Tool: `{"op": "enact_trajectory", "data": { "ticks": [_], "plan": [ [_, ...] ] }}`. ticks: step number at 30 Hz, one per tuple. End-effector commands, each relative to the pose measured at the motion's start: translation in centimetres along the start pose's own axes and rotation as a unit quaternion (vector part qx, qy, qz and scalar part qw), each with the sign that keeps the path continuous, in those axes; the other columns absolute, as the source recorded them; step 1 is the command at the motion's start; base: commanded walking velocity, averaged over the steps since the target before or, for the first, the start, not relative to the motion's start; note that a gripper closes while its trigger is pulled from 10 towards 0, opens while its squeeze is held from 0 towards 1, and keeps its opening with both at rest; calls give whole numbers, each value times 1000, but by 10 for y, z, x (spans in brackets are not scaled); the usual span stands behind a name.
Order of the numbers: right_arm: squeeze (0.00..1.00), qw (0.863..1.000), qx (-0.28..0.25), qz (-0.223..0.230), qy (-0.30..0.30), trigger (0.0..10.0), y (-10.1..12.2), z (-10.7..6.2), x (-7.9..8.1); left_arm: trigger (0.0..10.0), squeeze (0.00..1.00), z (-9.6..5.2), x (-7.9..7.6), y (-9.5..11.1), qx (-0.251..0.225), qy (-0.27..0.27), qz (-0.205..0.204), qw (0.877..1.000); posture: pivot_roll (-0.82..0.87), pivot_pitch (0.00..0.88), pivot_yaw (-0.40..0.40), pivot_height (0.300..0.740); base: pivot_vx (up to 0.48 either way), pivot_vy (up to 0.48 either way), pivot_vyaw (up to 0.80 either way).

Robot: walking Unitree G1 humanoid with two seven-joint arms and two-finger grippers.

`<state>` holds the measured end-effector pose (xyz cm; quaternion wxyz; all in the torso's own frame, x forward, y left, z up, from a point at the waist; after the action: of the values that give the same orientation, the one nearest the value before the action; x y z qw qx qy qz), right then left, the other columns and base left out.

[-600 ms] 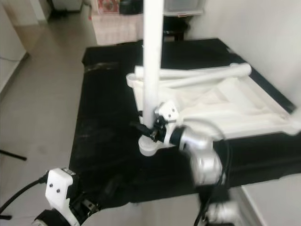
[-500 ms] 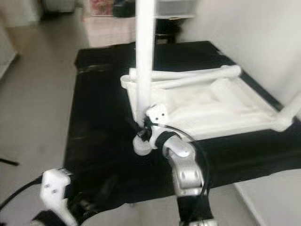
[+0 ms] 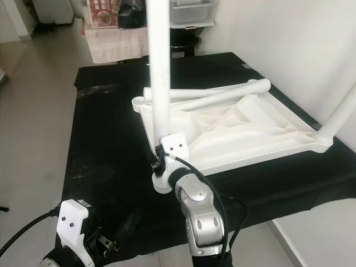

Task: Building children table

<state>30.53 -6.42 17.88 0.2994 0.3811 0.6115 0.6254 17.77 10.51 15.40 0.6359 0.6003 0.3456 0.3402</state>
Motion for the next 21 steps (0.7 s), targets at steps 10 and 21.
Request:
{"op": "enact_trajectory", "data": {
  "ticks": [10,21],
  "plan": [
    [0,956,-1,-43,290,10000,27,10,3,10000,0,-4,-2,-2,7,4,-3,1000,53,141,-5,740,0,0,0],
    [0,894,41,-103,434,10000,53,21,-11,10000,0,-11,-9,0,15,-1,-9,1000,82,172,10,740,0,0,0]
  ]
}}
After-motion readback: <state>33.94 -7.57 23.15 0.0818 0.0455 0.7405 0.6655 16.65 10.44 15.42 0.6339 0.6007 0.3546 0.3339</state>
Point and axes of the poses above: a point about 5 cm out from each wrist's last joint towards the gripper, its own z axis pointing out of the wrist towards the gripper, its own y axis along the axis of the wrist's last joint, x = y × z, the point moved 1 cm from there along z, pointing out of the wrist towards the gripper, and after that the axes turned 7 degrees about z, right-handed, at the moved point
